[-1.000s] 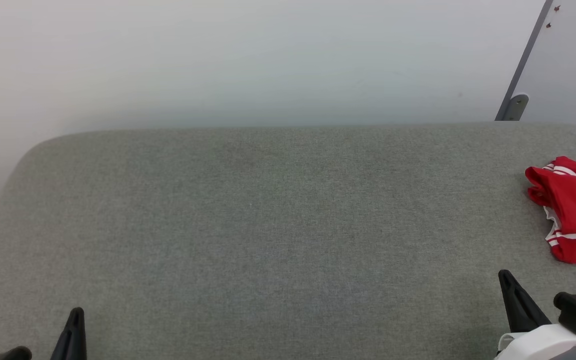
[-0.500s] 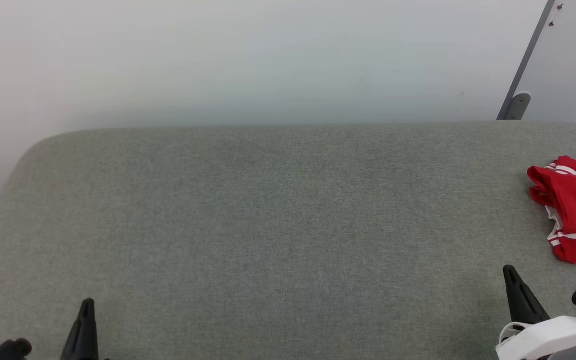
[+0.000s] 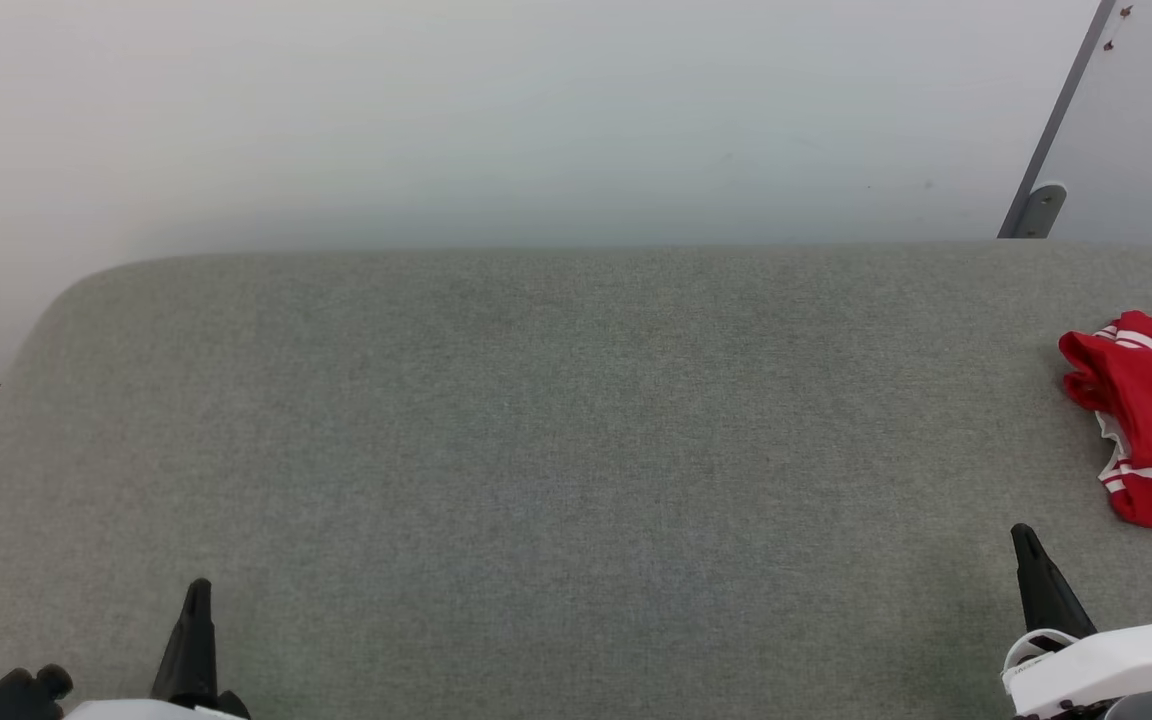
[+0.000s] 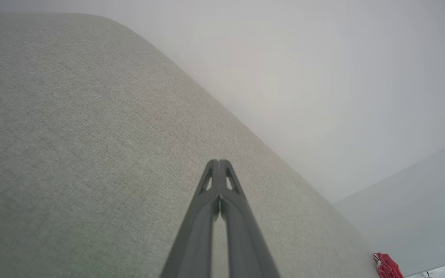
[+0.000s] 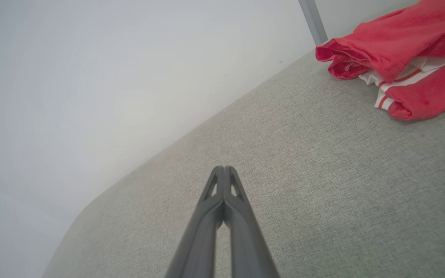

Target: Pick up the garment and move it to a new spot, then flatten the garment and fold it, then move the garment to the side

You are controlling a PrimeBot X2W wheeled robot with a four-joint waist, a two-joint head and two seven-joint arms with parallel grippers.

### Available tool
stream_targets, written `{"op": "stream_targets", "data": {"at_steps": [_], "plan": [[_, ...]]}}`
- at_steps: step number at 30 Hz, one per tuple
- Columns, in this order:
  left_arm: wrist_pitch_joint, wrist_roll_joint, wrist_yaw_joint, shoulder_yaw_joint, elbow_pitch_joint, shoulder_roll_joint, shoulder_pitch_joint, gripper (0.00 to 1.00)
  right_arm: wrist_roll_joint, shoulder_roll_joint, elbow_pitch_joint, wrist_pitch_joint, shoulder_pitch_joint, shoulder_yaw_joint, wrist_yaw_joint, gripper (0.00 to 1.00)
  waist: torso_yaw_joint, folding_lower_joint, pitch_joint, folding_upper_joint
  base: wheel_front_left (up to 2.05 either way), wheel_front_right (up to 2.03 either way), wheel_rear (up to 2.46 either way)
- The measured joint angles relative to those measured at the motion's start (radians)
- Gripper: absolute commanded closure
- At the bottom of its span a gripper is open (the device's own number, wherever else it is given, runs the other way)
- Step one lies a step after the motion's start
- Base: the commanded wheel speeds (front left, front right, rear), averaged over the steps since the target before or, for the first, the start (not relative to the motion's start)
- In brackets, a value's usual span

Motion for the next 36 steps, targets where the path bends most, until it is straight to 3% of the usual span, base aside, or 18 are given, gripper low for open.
{"op": "stream_targets", "data": {"at_steps": [36], "plan": [[0.107, -0.356, 0.000, -0.007, -0.001, -0.066, -0.066, 1.00, 0.399, 0.055, -0.042, 0.105, -0.006, -0.064, 0.000, 1.00, 0.009, 0.0000, 0.009, 0.0000, 0.00, 0.00, 0.00]]}}
